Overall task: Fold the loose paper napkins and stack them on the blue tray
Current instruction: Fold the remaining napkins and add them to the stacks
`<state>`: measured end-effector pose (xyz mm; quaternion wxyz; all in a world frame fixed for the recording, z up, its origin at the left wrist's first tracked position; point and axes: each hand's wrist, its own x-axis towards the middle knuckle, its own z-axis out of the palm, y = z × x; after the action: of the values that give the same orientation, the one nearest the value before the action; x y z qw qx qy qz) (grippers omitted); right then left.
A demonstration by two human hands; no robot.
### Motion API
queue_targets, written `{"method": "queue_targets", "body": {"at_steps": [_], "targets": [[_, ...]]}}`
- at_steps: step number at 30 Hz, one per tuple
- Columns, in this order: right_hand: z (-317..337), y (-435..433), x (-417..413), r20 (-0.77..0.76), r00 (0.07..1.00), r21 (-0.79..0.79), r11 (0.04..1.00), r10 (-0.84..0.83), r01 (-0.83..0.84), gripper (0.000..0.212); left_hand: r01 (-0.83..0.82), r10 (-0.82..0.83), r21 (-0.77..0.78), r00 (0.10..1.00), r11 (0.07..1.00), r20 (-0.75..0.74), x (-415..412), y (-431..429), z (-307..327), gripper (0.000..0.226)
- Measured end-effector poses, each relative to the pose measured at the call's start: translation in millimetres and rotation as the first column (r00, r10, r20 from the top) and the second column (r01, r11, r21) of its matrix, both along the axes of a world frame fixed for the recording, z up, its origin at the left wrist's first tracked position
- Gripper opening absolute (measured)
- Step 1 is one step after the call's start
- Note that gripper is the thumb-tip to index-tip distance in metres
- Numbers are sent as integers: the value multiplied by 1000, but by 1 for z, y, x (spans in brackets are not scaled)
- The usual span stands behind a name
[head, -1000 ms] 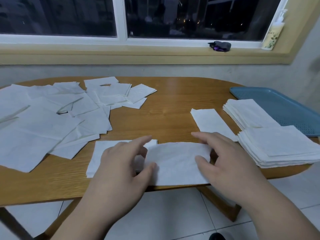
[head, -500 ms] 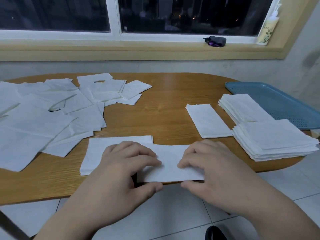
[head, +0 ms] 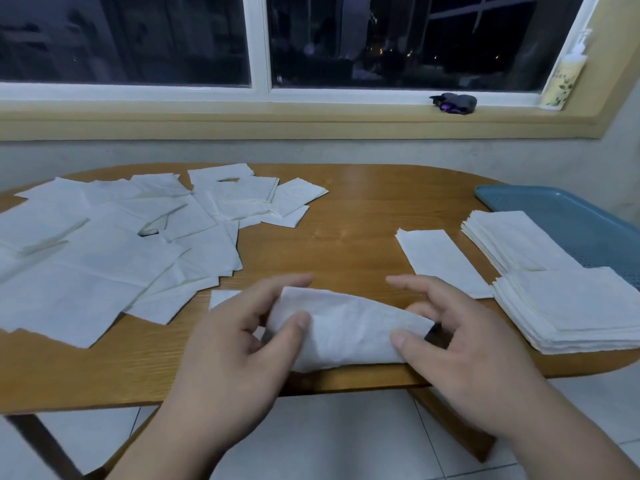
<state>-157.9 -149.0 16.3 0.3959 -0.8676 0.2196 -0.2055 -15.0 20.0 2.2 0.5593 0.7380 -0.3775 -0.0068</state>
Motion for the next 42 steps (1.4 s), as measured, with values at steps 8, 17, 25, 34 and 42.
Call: {"method": "queue_targets", "body": {"at_steps": [8,17,25,34,42], "targets": [[-4,19,33,261,965,198,980,-38,-15,47,-114,110,-11,977,993,-180,15,16,14,66],[-14,32,63,286,949,92,981,135,-168,28,-167,189,154,972,974,-138,42,32,7,27],[-20,33,63,87,987,38,989,139,-142,29,-207,224,142,967,968,-123,51,29,-3,14],[-17,33,80,221,974,112,992,38,-64,25,-234,236,177,972,956,11,56,32,-1,26],[-23,30,85,152,988,48,998,37,-45,25,-204,212,229,977,952,-10,64,37,-4,28]]}}
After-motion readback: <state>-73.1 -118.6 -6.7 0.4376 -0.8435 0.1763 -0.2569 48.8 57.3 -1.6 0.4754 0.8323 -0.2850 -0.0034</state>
